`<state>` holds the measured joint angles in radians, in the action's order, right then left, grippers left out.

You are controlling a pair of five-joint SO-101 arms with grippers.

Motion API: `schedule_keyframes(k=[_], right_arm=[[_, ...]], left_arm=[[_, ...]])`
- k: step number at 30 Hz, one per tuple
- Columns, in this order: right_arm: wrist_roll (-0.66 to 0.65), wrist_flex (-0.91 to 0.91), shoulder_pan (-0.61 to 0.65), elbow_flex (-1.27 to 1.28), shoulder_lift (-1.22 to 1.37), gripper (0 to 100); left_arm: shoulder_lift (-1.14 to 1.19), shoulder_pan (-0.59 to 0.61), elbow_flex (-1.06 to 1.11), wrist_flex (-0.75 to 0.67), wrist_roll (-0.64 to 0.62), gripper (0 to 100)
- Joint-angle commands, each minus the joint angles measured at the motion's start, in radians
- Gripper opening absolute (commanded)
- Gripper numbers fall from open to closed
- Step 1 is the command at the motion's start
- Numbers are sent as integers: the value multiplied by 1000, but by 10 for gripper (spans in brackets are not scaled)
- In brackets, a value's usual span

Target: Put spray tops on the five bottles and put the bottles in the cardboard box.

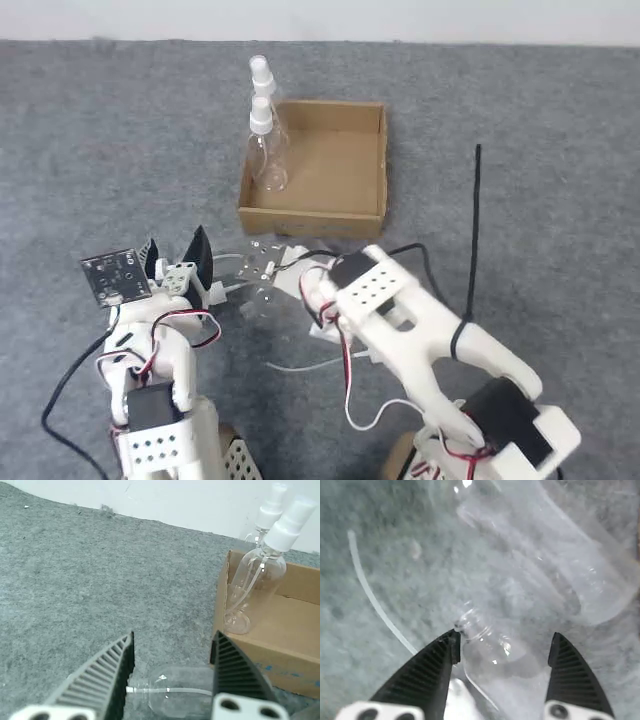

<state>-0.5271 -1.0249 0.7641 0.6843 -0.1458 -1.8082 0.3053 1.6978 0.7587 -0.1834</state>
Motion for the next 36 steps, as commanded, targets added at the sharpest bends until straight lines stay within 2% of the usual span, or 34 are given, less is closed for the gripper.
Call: schedule_keyframes(k=[1,7,15,20,22,27,36], right_arm=[[124,18,42,-25,-18,238],[304,8,42,-75,-10,238],[428,24,10,-104,-12,238],[439,24,-24,-112,-19,242],[408,18,-28,-112,-21,255],[347,-39,-28,-157,-21,368],[58,-196,-21,-244,-21,362]], left_arm=[[-18,6,-13,-20,8,233],[-18,6,-13,-20,8,233],[-18,8,-13,-20,9,233],[-18,8,-13,-20,9,233],[-18,8,-13,-20,9,233],[-18,8,-13,-20,9,233],[-18,8,-13,-20,9,233]])
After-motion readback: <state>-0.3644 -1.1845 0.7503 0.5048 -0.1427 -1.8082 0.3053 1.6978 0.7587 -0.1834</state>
